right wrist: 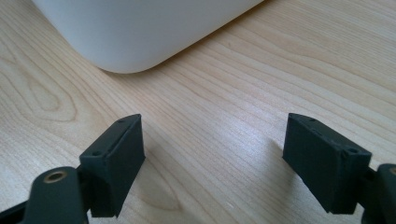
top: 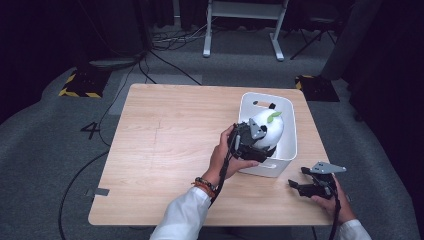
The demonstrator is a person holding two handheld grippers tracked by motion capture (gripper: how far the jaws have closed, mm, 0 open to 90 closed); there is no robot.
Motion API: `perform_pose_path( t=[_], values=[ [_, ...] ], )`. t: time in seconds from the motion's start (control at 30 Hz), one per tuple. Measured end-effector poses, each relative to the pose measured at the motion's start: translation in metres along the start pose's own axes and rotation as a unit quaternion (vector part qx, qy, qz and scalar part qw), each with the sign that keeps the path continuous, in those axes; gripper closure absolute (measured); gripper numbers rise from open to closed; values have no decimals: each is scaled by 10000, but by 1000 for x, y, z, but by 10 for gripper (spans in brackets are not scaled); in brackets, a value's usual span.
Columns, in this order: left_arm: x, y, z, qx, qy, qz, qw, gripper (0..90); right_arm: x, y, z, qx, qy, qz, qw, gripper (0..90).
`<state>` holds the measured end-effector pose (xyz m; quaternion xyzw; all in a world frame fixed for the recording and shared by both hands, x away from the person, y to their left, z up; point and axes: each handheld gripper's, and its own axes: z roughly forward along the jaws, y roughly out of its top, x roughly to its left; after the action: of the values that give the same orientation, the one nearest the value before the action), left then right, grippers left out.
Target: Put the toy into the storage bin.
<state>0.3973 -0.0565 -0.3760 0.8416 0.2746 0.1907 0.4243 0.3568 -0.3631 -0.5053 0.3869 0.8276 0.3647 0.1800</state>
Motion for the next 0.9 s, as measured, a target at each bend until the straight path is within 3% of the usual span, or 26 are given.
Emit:
perform_pose_path(
  t=[0.27, 0.5, 0.57, 0.63, 0.67, 0.9],
  values=[
    [0, -2, -4, 10, -108, 24, 9999, 143, 0, 0, 0, 0, 1, 1, 10000, 203],
    [0, -4, -9, 73, -61, 42, 9999, 140, 0, 0, 0, 1, 1, 0, 10000, 204],
    [0, -4, -13, -30, 13, 49, 10000, 133, 0, 0, 0, 1, 0, 0, 10000, 203],
    [0, -4, -21, -194, -50, 6, 9998, 188, 0, 0, 0, 1, 1, 1, 10000, 204],
    [0, -3, -24, -223, -5, 26, 9997, 163, 0, 0, 0, 1, 1, 0, 10000, 204],
    [1, -5, -33, -241, -56, 89, 9997, 161, 0, 0, 0, 2, -1, 1, 10000, 203]
  ],
)
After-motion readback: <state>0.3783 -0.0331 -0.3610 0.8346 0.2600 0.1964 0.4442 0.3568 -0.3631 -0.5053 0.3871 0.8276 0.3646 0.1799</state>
